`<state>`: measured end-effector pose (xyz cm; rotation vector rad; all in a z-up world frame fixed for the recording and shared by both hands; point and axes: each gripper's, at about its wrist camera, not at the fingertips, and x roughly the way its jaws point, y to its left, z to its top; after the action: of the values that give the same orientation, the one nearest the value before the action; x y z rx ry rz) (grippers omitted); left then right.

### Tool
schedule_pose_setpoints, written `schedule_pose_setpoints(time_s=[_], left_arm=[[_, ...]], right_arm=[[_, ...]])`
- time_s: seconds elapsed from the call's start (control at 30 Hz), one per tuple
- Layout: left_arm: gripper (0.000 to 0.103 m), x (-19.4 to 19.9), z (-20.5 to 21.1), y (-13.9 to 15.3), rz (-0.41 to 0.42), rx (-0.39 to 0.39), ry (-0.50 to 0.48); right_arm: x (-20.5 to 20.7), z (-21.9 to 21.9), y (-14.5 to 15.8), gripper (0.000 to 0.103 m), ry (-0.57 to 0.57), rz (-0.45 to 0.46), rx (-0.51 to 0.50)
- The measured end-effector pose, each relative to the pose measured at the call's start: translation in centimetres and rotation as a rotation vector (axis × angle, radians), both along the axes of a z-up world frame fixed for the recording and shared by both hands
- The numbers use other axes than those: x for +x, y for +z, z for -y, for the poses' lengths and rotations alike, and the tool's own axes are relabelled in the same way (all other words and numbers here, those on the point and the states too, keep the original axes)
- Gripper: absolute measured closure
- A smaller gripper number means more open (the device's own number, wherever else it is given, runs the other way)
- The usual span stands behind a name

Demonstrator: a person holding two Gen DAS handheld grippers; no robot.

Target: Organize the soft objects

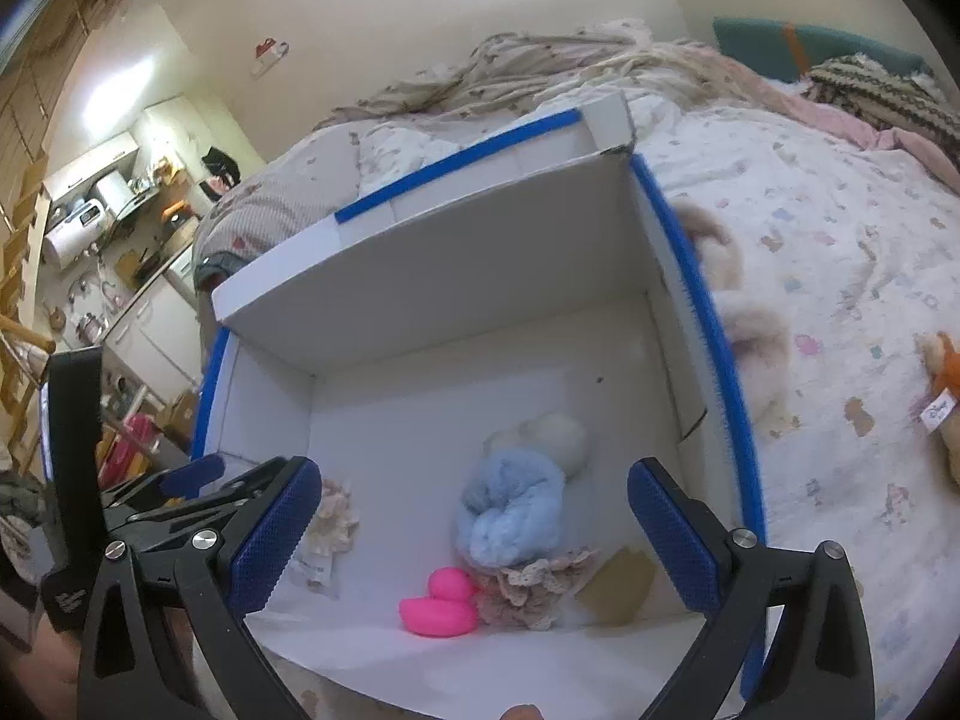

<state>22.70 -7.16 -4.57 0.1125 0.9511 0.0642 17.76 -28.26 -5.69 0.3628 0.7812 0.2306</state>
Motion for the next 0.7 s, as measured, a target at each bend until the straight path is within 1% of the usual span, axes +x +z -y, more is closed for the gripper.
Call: schedule_pose_setpoints(time_s=[0.17,0.47,0.6,0.7], left_arm=[[0.033,-1.1,-0.5,0.8,0.012,-0.022,0.008],[0.033,-2.8,-1.8,1.8,0.028,-0.048,0.01],[0.033,-4.1,-2.3,2.1,0.038,-0.034,0.003],[0.033,-5.1,-2.7,2.3,0.043,-0.039,-0.008]], right_arm=[[-0.8,0.1,0.5,0.0,-0.014,0.036,-0.023],[-2.4,-0.3,1.0,0.0,-0.003,0.038,-0.068],[-3.6,-0.8,1.1,0.0,0.013,0.037,-0.086],[-4.5,-1.2,1.1,0.0,0.032,0.035,-0.106]])
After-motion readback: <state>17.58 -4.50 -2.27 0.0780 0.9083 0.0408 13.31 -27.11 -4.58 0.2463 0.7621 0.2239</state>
